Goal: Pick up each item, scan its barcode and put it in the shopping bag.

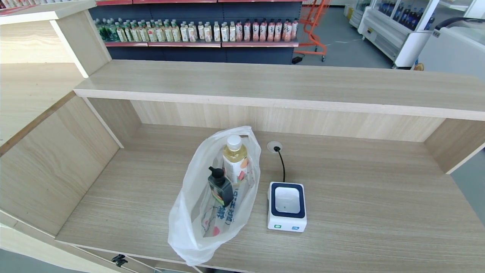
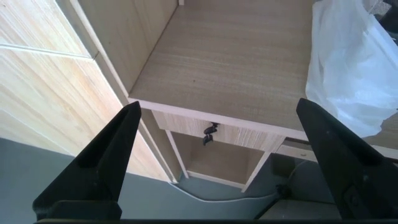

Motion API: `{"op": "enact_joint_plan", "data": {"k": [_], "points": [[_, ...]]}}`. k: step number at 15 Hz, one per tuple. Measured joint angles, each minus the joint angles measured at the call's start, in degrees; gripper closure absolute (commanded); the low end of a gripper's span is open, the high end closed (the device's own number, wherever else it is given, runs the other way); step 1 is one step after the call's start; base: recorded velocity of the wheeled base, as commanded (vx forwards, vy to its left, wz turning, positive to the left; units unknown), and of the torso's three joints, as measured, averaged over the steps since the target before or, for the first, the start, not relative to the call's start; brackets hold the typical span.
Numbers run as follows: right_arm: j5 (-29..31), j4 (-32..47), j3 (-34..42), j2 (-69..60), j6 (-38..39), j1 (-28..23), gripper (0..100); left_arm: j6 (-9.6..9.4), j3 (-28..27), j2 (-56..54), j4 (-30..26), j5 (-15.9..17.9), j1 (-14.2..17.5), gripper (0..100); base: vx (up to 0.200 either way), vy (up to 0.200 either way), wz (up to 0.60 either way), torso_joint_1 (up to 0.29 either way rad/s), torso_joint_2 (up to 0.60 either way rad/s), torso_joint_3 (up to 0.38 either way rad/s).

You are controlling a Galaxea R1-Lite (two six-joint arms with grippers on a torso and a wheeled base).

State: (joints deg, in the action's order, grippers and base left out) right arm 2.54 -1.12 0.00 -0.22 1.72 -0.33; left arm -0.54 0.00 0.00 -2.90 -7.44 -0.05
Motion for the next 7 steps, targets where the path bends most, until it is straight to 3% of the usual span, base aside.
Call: {"op": "enact_joint_plan", "data": {"k": [7], "points": [[0.0, 0.0, 0.0, 0.0, -0.1, 0.0, 100, 0.07, 0.0, 0.0, 0.0, 0.0, 0.0, 0, 0.000, 0.000, 0.00, 0.000, 0.00, 0.000]]}}
